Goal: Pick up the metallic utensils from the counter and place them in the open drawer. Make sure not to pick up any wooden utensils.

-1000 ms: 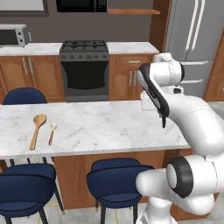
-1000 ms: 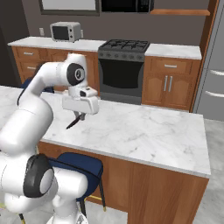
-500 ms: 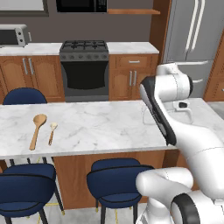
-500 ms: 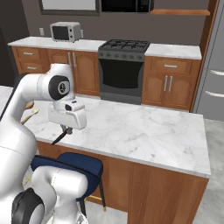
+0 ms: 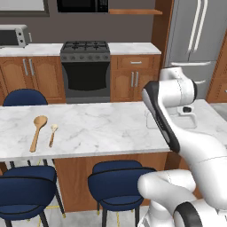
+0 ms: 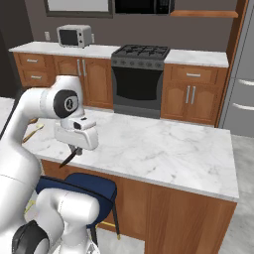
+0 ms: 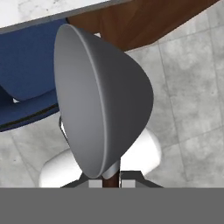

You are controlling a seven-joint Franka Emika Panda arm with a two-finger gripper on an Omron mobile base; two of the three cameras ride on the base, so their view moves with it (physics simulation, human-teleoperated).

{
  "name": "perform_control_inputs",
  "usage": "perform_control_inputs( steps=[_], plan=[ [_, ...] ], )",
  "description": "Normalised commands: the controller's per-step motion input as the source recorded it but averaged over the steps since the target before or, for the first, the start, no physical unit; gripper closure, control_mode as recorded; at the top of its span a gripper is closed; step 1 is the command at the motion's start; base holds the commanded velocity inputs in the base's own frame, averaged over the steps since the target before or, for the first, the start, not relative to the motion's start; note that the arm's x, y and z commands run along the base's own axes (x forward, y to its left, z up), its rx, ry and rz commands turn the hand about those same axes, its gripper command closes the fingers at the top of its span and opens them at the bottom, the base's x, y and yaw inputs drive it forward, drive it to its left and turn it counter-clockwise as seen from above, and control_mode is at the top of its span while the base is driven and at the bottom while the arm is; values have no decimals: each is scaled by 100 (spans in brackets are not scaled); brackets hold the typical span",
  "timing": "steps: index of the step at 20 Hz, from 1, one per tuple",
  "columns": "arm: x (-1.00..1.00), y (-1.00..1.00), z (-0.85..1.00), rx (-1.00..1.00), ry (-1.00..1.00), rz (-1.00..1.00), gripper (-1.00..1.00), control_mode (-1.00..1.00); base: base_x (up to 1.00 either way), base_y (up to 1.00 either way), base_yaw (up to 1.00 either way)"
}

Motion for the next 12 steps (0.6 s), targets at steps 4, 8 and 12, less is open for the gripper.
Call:
perform_control_inputs(
  steps=[4, 8, 12],
  plan=[
    [-15, -3, 0, 0, -1, -6, 100, 100, -27, -12, -11],
    [0, 0, 0, 0, 0, 0, 100, 100, -80, -42, -35],
    [0, 0, 0, 0, 0, 0, 100, 100, -41, -45, -53]
  ],
)
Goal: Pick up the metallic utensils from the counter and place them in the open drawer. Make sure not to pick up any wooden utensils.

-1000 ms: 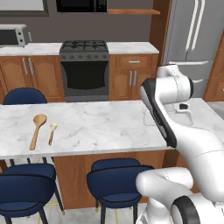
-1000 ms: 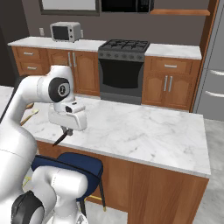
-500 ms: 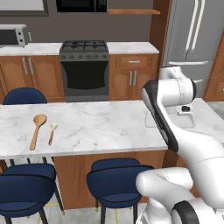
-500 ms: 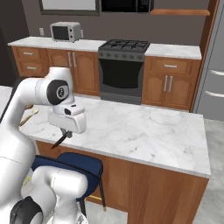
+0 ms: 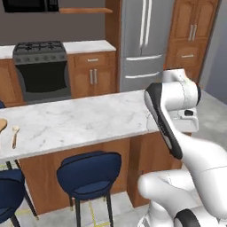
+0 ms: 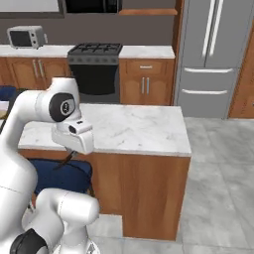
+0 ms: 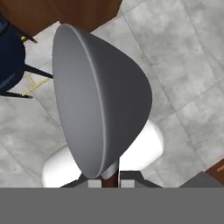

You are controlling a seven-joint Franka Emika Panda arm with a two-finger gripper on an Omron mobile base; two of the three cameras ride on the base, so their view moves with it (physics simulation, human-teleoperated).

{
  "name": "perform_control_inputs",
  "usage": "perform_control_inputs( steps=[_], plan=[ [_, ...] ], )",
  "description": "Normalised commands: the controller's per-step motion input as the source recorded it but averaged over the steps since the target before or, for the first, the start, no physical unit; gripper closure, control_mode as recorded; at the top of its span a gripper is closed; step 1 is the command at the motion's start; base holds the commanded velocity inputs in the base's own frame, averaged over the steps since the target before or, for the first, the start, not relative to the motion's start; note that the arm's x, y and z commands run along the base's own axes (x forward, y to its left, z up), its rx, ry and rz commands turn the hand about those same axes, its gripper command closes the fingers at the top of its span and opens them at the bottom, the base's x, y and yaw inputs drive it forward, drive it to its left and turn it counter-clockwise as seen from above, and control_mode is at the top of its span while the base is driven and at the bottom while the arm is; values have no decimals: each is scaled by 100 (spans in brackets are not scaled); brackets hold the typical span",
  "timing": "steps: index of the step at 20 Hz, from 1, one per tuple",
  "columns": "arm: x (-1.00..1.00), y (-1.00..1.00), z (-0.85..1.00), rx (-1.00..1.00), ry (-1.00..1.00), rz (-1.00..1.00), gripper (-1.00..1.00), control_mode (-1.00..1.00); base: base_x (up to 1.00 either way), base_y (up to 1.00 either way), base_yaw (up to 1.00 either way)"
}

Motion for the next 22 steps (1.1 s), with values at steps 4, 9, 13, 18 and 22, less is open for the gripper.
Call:
perform_control_inputs(
  steps=[4, 9, 13, 18, 22],
  plan=[
    [0, 0, 0, 0, 0, 0, 100, 100, 6, -73, -75],
    [0, 0, 0, 0, 0, 0, 100, 100, 14, -41, -81],
    [0, 0, 0, 0, 0, 0, 100, 100, 15, -21, -83],
    [0, 0, 0, 0, 0, 0, 100, 100, 13, -21, -84],
    [0, 0, 0, 0, 0, 0, 100, 100, 30, -18, -80]
  ],
)
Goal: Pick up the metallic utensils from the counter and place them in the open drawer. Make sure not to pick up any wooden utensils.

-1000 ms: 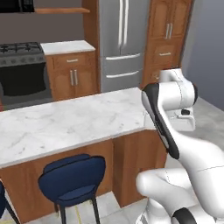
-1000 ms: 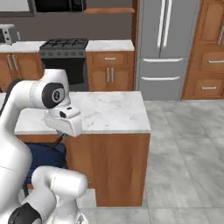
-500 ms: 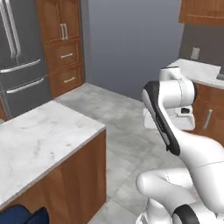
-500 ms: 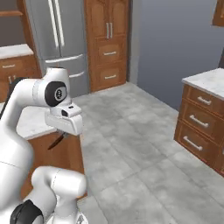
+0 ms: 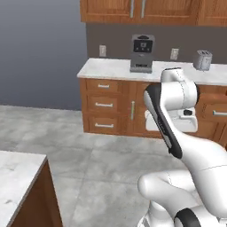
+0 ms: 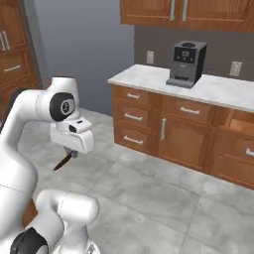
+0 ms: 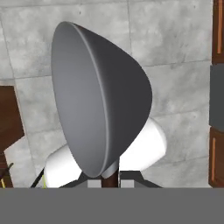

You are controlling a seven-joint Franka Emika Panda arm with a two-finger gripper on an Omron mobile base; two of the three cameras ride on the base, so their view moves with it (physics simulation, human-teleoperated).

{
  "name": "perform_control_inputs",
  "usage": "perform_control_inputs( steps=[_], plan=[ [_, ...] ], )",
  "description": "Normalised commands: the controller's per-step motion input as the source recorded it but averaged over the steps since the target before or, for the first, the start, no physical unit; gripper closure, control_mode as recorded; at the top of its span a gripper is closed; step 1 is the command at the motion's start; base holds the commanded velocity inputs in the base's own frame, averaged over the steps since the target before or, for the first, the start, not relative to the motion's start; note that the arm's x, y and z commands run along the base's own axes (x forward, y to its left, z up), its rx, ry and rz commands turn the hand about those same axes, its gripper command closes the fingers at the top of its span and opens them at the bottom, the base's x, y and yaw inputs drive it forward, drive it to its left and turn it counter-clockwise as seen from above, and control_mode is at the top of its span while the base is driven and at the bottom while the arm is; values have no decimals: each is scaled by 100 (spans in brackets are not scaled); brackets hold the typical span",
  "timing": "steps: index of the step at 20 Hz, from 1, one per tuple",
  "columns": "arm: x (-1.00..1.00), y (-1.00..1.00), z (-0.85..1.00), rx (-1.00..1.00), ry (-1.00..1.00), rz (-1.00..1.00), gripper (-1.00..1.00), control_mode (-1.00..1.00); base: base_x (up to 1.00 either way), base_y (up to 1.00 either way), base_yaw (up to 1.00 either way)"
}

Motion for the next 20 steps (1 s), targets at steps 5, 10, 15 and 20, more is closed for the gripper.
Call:
perform_control_inputs(
  steps=[5, 10, 15, 20],
  plan=[
    [0, 0, 0, 0, 0, 0, 100, 100, 61, -17, -70],
    [0, 0, 0, 0, 0, 0, 100, 100, 98, -3, -54],
    [0, 0, 0, 0, 0, 0, 100, 100, 94, -2, -54],
    [0, 0, 0, 0, 0, 0, 100, 100, 96, 0, -54]
  ],
)
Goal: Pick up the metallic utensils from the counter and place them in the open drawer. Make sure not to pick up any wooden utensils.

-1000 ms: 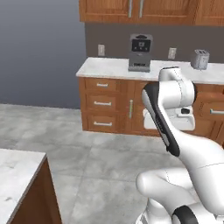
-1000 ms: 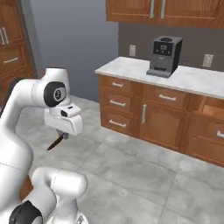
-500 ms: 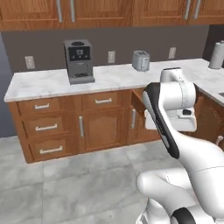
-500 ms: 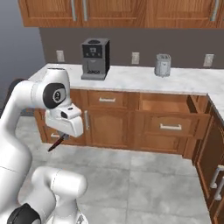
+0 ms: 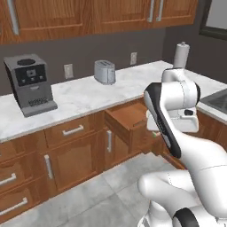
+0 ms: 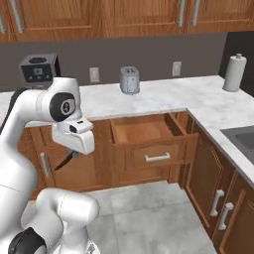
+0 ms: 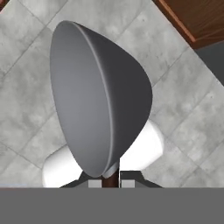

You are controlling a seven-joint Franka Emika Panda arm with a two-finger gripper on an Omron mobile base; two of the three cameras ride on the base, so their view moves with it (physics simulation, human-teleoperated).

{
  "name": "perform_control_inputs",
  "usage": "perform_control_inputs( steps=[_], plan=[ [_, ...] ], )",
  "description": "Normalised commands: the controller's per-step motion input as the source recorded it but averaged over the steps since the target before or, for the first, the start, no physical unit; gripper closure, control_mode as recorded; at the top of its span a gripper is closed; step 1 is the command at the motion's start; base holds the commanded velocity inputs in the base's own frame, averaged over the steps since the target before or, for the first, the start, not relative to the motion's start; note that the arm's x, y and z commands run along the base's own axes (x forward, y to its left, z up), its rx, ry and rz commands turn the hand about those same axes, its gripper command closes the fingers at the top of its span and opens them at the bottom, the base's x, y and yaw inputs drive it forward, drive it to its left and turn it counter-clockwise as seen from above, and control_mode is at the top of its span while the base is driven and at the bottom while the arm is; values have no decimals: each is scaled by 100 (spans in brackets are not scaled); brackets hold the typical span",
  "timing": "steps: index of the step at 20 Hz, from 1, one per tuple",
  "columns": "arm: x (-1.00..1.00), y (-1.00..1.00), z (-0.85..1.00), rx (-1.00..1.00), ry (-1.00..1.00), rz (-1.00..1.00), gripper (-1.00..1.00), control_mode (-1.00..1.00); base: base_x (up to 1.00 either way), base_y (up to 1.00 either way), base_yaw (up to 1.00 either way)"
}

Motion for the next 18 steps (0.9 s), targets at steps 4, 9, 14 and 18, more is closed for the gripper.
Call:
perform_control_inputs(
  steps=[4, 9, 14, 18],
  plan=[
    [0, 0, 0, 0, 0, 0, 100, 100, 90, 0, -57],
    [0, 0, 0, 0, 0, 0, 100, 100, 60, 34, -60],
    [0, 0, 0, 0, 0, 0, 100, 100, 2, 85, -62],
    [0, 0, 0, 0, 0, 0, 100, 100, -5, 82, -60]
  ],
)
